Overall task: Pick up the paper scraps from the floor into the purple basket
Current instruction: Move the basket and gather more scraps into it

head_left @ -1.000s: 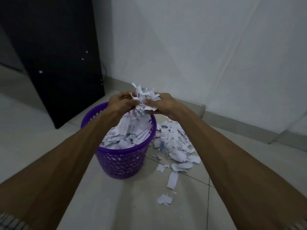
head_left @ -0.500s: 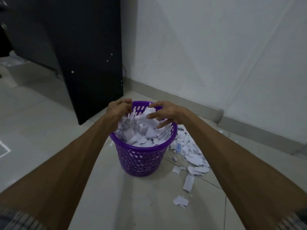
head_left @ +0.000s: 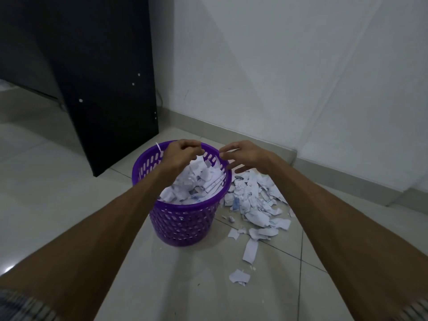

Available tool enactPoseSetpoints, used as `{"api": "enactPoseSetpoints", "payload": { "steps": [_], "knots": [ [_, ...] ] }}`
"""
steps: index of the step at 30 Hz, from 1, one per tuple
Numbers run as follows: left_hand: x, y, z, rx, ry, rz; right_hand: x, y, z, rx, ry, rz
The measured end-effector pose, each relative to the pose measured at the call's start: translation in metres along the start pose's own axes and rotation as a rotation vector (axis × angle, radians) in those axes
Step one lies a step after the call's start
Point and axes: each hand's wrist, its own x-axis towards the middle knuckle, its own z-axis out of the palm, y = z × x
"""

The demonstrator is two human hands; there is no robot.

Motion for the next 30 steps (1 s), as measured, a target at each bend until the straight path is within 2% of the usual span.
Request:
{"api": "enactPoseSetpoints", "payload": {
  "steps": [9,15,23,27,30],
  "knots": [
    [0.008,0.01,0.048,0.071,-0.127,0.14,-0.01,0.029,-0.023,0.041,0.011,0.056],
    [0.013,0.019,0.106,0.052,-0.26,0.177,-0.02,0.075,-0.045,-0.022,0.002,0.194],
    [0.008,-0.013,0.164,0.028,-0.453,-0.028,-0.027,0.158,-0.04,-0.121,-0.077,0.377],
    [-0.003,-0.039,0.182,0.157,-0.562,-0.117,-0.023,0.196,-0.036,-0.205,-0.08,0.383],
    [0.001,-0.073,0.189,0.279,-0.593,-0.215,-0.023,0.222,-0.039,-0.297,-0.159,0.382]
  ]
}}
